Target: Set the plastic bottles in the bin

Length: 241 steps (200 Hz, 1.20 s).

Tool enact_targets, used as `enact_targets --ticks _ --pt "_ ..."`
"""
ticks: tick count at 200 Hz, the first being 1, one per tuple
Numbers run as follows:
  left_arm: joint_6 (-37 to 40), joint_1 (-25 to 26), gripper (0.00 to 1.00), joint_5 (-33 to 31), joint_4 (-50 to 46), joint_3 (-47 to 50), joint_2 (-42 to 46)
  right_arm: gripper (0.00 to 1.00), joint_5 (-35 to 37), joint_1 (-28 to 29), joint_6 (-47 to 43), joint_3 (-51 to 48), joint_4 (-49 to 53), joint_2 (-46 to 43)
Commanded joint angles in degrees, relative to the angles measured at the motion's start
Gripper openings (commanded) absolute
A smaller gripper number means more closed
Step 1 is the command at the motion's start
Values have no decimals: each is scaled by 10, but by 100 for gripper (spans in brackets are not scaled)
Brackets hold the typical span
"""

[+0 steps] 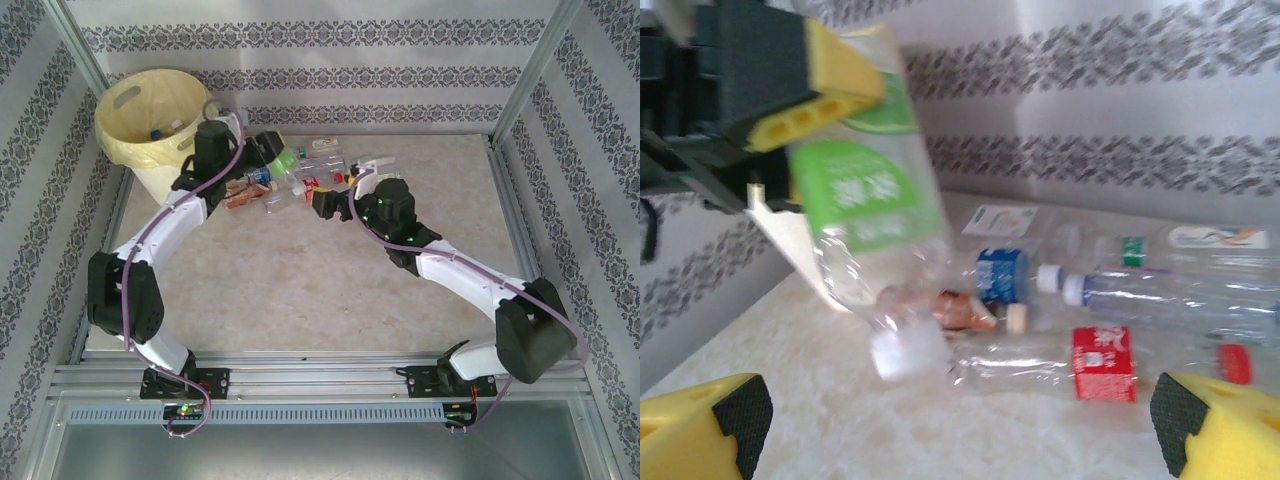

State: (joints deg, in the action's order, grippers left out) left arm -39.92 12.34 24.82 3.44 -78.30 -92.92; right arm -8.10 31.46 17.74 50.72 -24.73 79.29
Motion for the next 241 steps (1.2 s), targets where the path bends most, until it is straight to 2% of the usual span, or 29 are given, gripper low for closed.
enact_targets --ticks 1,36,56,104,130,151,200,241 --pt "41 -15 48 -56 -34 -44 30 98 50 -13 28 -19 -20 -21" --pt "76 -32 48 -128 -60 -95 49 98 70 -25 41 -39 -29 -48" --pt "112 -35 48 -191 -64 -112 61 98 80 -28 40 -52 -32 -61" --pt "228 -40 48 -363 16 -122 68 98 97 -36 47 -62 -17 -94" --pt "287 -50 48 -428 50 -153 45 98 105 -41 46 -66 -9 -105" --pt "321 -68 49 -438 59 -189 19 98 106 -43 47 -71 -9 -106" --pt "326 -125 49 -455 29 -270 -51 98 101 -46 53 -73 -5 -102" --pt "275 -173 49 -437 11 -285 -82 98 93 -48 52 -60 17 -99"
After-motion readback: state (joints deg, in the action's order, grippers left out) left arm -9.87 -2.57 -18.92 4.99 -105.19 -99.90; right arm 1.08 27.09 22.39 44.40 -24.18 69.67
